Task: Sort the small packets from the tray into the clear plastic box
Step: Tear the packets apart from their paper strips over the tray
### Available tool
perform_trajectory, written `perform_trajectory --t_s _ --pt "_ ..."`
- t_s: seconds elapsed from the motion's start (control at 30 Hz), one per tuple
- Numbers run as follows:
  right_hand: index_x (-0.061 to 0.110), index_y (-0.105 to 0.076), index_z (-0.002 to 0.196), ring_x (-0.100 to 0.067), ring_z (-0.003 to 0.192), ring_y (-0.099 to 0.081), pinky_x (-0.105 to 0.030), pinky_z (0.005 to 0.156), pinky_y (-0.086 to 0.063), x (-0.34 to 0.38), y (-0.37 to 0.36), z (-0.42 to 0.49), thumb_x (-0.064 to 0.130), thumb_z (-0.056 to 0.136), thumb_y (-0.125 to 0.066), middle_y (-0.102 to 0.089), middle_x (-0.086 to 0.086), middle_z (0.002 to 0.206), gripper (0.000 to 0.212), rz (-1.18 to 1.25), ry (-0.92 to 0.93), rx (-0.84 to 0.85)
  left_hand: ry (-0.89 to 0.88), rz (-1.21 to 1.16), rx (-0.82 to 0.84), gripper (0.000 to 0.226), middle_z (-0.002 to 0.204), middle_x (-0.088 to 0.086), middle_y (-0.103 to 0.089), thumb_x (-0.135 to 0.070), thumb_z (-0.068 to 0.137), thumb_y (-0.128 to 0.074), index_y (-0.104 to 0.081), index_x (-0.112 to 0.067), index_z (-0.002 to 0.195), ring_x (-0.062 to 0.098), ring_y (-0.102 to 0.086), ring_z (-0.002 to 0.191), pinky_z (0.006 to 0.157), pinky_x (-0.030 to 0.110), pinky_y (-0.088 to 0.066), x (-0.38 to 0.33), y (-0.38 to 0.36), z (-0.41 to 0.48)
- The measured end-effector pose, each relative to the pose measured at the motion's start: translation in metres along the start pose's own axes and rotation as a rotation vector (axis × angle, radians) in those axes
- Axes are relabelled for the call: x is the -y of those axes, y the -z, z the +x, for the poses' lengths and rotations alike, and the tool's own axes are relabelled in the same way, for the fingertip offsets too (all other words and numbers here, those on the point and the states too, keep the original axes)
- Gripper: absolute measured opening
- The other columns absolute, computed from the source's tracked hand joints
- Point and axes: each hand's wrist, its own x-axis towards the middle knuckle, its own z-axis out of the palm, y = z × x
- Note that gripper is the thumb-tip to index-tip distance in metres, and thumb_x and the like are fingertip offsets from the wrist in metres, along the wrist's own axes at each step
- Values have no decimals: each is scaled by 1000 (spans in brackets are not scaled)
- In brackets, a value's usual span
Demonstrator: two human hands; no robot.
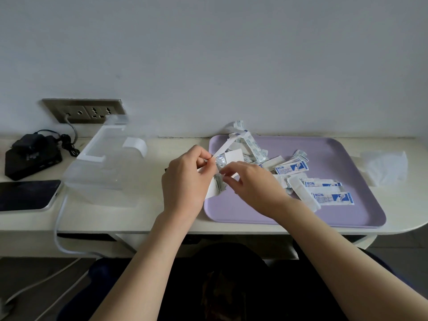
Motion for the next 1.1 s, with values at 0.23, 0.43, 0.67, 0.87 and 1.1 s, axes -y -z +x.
perform_trajectory --t_s 0.23,0.43,0.67,0.87,1.1 --pt "26 -52 84 -12 75 -57 -25 60 -36 10 -8 11 36 93 -50 -63 12 90 13 112 -38 -16 2 5 30 20 54 -20 -48 -23 85 -63 -50 -28 70 15 -55 62 51 20 -35 1 2 0" --pt "25 -49 92 -24 85 -62 -32 68 -44 16 -17 12 20 91 -47 -67 3 94 5 92 -41 82 6 -5 57 18 55 -22 -47 -24 86 -62 -52 -28 72 11 -52 63 53 17 -35 2 1 -1" --pt "29 -49 81 -18 76 -58 -29 62 -41 16 -12 13 27 92 -48 -59 12 77 11 132 -78 -42 51 -18 19 17 53 -20 -49 -24 84 -65 -56 -27 69 13 -53 62 52 15 -33 6 3 5" --pt "11 -45 82 -32 69 -57 -39 61 -44 -5 10 9 34 95 -39 -64 -10 74 27 138 -233 -206 57 11 -2 11 55 -18 -51 -22 84 -64 -62 -21 73 17 -59 68 53 18 -36 9 6 9" --pt "11 -55 89 -21 54 -57 -35 54 -45 -42 42 -5 27 97 -44 -59 -7 63 21 195 -328 -454 50 23 -20 11 57 -19 -51 -22 85 -64 -62 -20 74 18 -60 69 53 25 -37 10 7 9"
